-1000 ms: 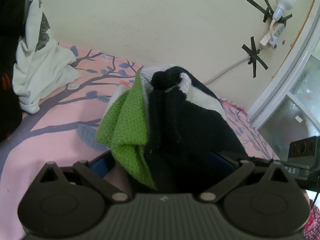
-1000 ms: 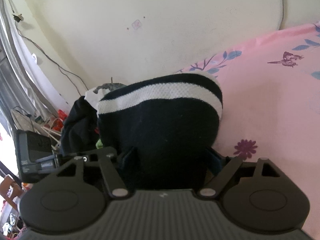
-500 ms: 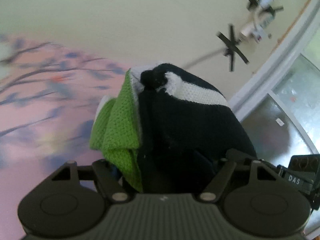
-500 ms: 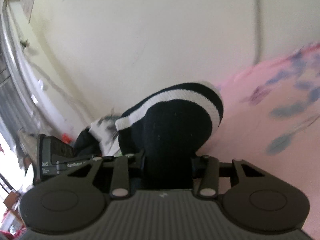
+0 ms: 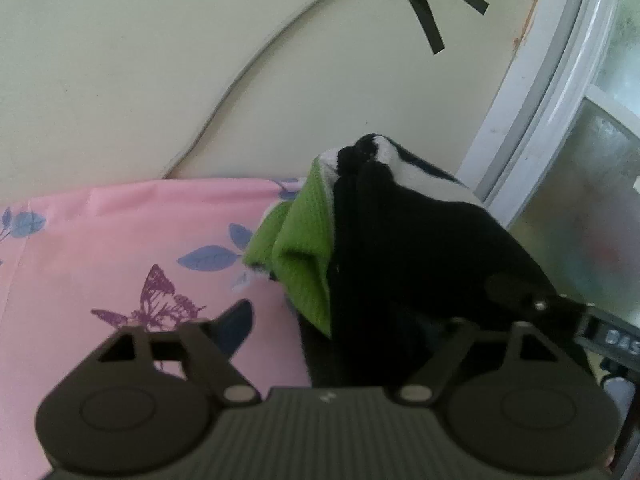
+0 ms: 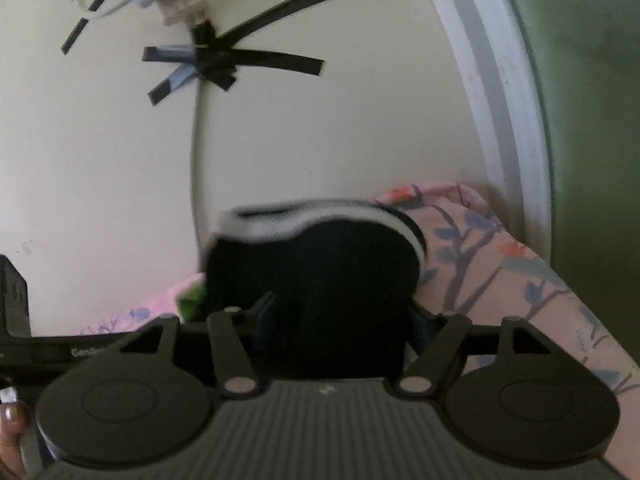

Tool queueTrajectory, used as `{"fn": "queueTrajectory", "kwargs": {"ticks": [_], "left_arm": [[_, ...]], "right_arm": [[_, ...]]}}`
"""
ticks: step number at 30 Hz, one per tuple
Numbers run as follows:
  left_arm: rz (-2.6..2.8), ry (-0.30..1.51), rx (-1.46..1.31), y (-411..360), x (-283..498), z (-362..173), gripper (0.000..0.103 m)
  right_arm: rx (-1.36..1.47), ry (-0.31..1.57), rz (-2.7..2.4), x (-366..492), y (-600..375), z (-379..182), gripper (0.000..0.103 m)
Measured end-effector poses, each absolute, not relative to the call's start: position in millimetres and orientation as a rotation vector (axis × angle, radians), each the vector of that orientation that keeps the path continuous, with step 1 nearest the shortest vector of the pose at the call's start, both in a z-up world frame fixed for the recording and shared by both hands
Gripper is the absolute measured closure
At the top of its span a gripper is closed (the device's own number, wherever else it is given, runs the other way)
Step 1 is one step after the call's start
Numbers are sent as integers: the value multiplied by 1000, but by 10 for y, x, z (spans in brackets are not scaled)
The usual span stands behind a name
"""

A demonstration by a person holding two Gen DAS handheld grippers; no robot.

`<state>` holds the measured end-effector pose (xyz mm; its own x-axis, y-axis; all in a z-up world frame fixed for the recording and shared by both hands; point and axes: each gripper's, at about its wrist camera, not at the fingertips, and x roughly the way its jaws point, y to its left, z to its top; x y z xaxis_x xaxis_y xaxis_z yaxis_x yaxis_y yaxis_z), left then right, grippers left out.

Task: Fold small clothes
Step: 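Release the folded sweater bundle with both grippers and pull back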

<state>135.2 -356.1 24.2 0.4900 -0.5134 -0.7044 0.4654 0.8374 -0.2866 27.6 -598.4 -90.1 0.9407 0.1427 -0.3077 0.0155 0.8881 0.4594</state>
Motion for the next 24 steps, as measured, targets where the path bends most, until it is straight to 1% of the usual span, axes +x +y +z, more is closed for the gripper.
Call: {"fn": "queueTrajectory", "kwargs": {"ticks": [1, 3, 6, 7, 8, 9, 10, 13, 17, 21, 24], "left_arm": [[-589, 861, -46, -3543, 1310, 254, 13], [-580, 835, -13, -3471, 1207, 283, 12], [-558, 801, -7, -3251, 1006, 368, 7], [-545, 787, -6, -3165, 905, 397, 2], [-534, 773, -5, -3096, 832, 416, 0], [-518, 757, 2, -2992, 706, 423, 0], [-499, 745, 17, -2905, 632, 437, 0], [-457, 737, 62, -2722, 346, 420, 0], [-429, 742, 91, -2419, -48, 439, 0], [-387, 715, 121, -2183, -345, 491, 0], [-352, 677, 158, -2073, -553, 516, 0]], "right_arm": [[492, 327, 75, 245, -6007, -934, 31], [494, 311, 60, 193, -6030, -912, 30], [468, 237, 3, -20, -6006, -756, 23], [466, 215, -6, -145, -5980, -700, 21], [467, 200, -8, -266, -5958, -668, 21], [473, 189, -9, -385, -5927, -648, 17], [485, 182, -9, -538, -5865, -644, 12], [521, 182, 9, -942, -5644, -711, 12], [549, 241, 26, -1397, -5268, -927, 11], [589, 287, 37, -1716, -4952, -1101, 6], [584, 295, 18, -1883, -4739, -1139, 6]]}}
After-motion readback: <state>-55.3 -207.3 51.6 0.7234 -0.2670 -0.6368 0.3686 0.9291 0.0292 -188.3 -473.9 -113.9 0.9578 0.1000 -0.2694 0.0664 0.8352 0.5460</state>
